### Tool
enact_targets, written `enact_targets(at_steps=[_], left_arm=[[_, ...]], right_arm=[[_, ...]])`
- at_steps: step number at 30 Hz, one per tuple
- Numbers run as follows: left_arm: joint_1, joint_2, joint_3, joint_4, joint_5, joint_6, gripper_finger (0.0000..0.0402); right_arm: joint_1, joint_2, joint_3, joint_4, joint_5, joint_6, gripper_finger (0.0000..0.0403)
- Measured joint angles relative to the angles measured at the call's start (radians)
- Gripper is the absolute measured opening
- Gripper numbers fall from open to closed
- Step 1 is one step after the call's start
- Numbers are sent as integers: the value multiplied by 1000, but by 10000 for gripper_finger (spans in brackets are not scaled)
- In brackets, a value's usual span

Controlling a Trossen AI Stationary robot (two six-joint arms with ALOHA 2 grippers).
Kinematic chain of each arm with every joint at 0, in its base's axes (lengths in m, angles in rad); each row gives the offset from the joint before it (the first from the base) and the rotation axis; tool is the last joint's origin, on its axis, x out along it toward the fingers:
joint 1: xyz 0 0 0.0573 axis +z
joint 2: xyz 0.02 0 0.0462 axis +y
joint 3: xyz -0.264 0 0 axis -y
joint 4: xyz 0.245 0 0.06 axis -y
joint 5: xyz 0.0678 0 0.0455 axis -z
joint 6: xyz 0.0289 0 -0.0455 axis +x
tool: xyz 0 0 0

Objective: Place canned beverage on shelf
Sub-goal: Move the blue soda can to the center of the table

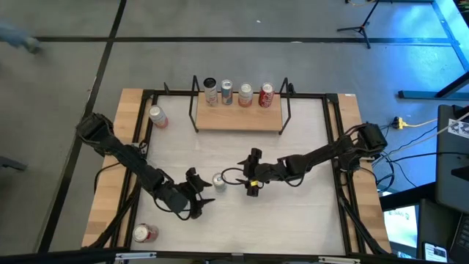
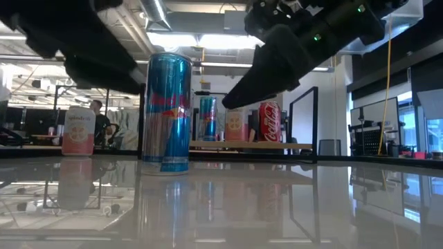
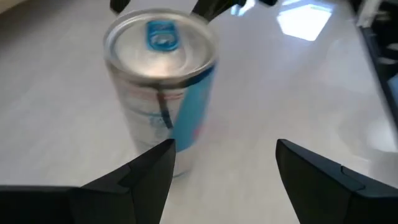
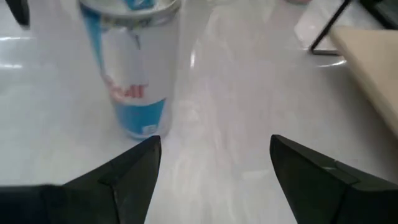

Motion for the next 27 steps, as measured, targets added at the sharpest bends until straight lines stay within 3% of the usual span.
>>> enact_targets(at_steps=[10,15,27], left_arm=[[0,-120,0,53,5,61,268],[59,-142,0,119,12,136,273],[146,-144,1,182,204,295,366]], right_arm=[[0,0,0,-68,-27,19,301],[-1,0,0,-67,-27,19,301],[-1,0,-2,-71,-22,20,301]])
